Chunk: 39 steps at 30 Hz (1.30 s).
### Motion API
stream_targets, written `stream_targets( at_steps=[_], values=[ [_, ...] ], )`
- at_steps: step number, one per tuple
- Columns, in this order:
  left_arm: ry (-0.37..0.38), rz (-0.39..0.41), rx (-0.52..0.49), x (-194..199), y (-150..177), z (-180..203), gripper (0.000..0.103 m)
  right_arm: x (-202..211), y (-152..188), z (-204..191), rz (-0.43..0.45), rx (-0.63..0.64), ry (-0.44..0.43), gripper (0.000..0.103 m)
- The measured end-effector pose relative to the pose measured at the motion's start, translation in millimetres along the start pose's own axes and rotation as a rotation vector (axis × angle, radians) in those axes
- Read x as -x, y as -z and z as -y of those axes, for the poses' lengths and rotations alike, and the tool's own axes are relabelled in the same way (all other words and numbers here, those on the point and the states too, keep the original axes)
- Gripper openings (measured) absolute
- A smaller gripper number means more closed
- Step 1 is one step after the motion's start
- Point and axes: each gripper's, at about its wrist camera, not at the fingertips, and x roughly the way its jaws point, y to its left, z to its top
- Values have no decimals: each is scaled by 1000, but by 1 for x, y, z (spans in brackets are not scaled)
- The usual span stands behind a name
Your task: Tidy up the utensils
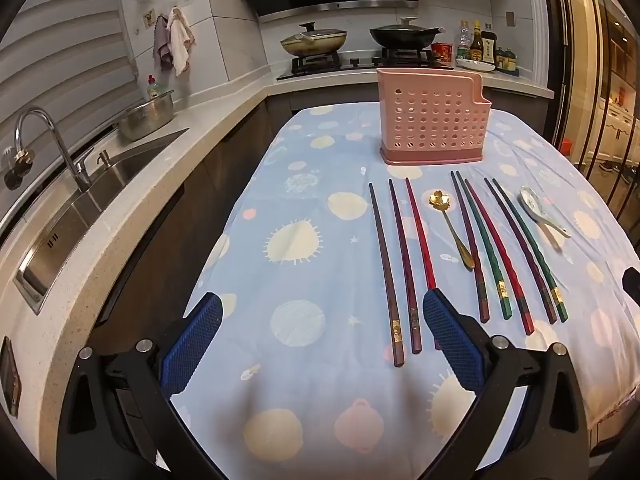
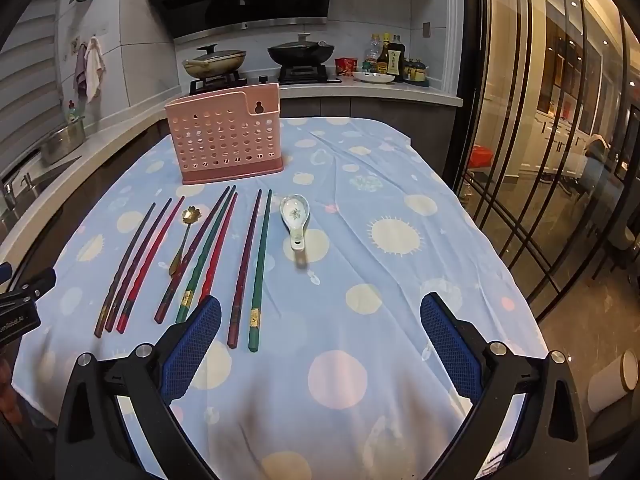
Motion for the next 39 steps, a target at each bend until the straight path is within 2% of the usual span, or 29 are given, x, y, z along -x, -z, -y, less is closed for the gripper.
stream_targets(
  at_steps=[13,15,39],
  values=[
    [-4,-8,7,0,3,6,96,1,1,1,4,-1,6,96],
    [15,-10,24,3,1,-12,96,4,0,0,5,-1,6,96],
    [23,-21,18,-3,4,-11,96,1,2,4,-5,-6,6,96]
  ],
)
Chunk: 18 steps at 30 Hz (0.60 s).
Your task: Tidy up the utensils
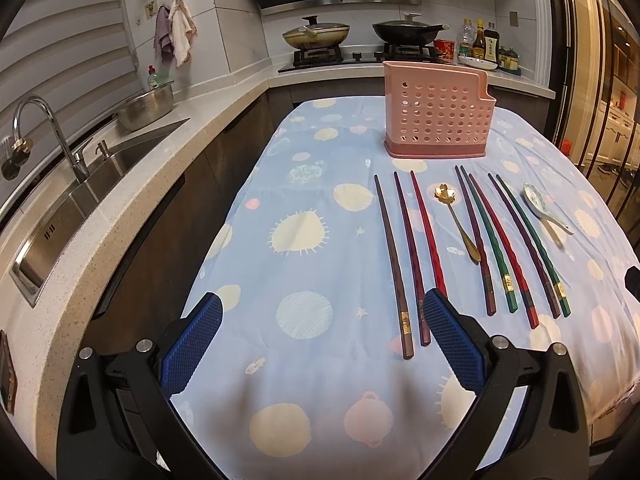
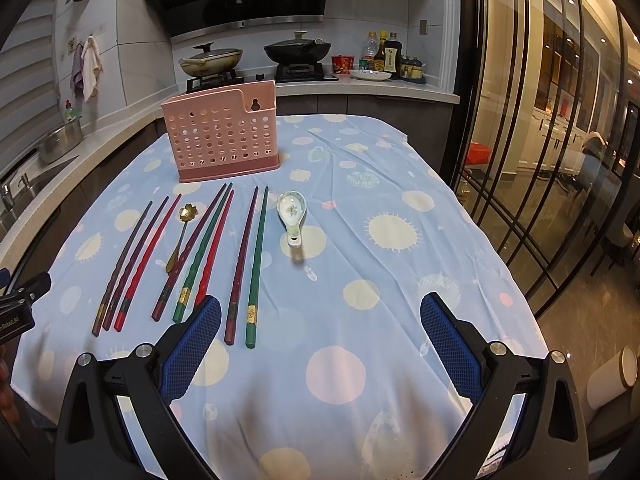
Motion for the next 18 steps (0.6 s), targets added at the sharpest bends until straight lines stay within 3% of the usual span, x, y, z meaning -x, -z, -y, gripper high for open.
stream_targets(
  at_steps=[18],
  values=[
    [7,-13,8,-3,0,-2,96,-1,-1,1,4,-5,2,96]
  ],
)
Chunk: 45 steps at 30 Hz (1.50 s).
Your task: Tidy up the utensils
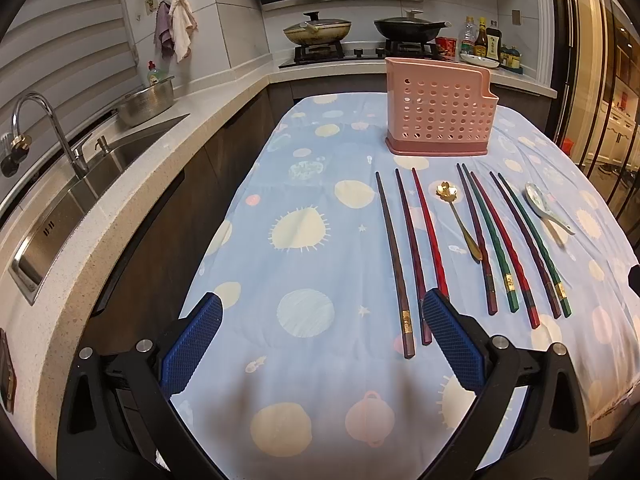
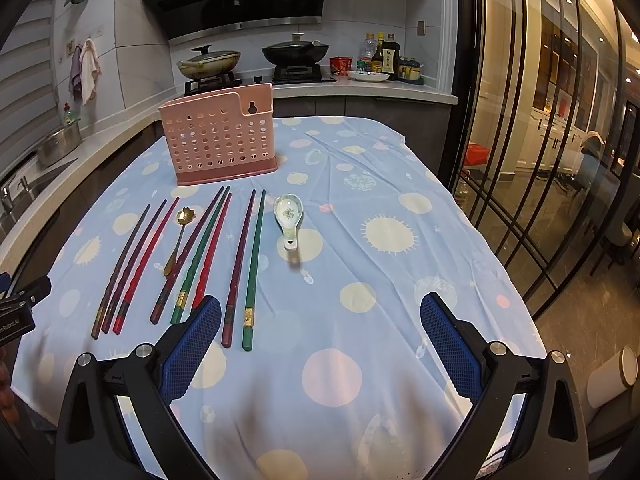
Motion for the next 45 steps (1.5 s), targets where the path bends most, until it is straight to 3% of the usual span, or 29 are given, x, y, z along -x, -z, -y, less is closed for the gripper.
stream_targets(
  at_steps=[45],
  values=[
    [33,-38,2,-10,2,2,96,-6,5,6,-5,-21,7,96]
  ],
)
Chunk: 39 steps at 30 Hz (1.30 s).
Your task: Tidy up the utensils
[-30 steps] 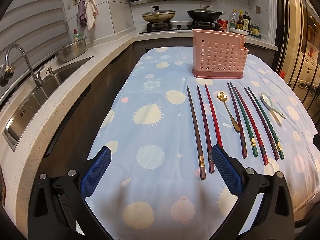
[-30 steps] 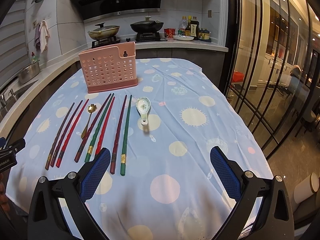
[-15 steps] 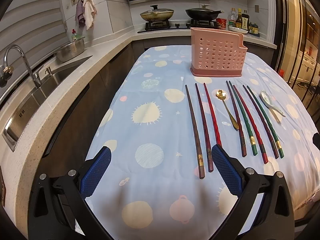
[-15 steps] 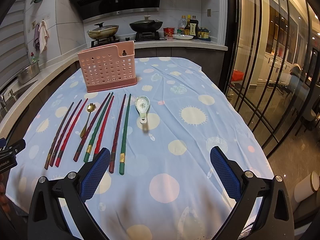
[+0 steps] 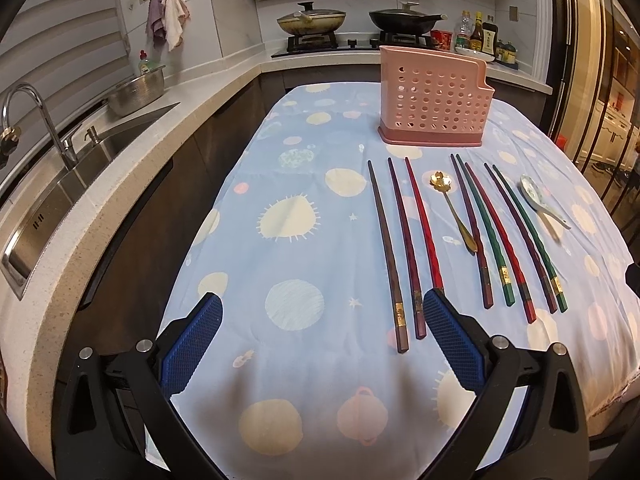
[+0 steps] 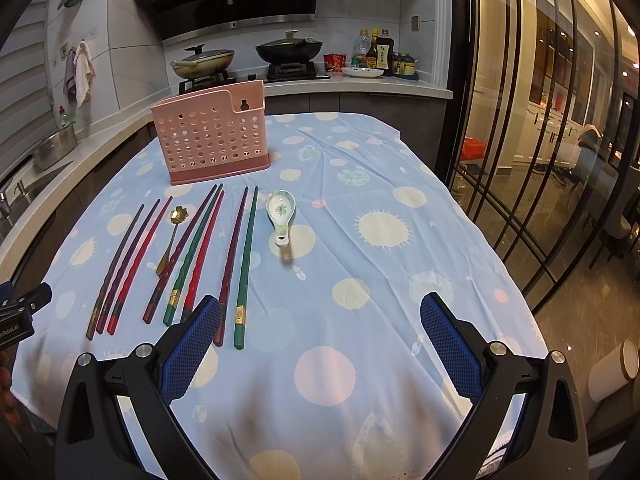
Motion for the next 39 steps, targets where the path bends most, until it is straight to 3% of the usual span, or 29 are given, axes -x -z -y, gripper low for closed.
stream_targets(
  at_steps=[18,27,33,39],
  values=[
    [21,-31,-23,-20,-4,6,96,-19,-10,2,-28,-9,6,96],
    [48,-125,21,-58,-4,-3,96,-40,-17,5,-55,-19,13,96],
    [76,-156,-25,-76,-1,13,95,-52,-22,2,-72,-18,9,96],
    [98,-187,-13,-88,1,3,76,-61,-32,4,-69,-24,13,96]
  ],
)
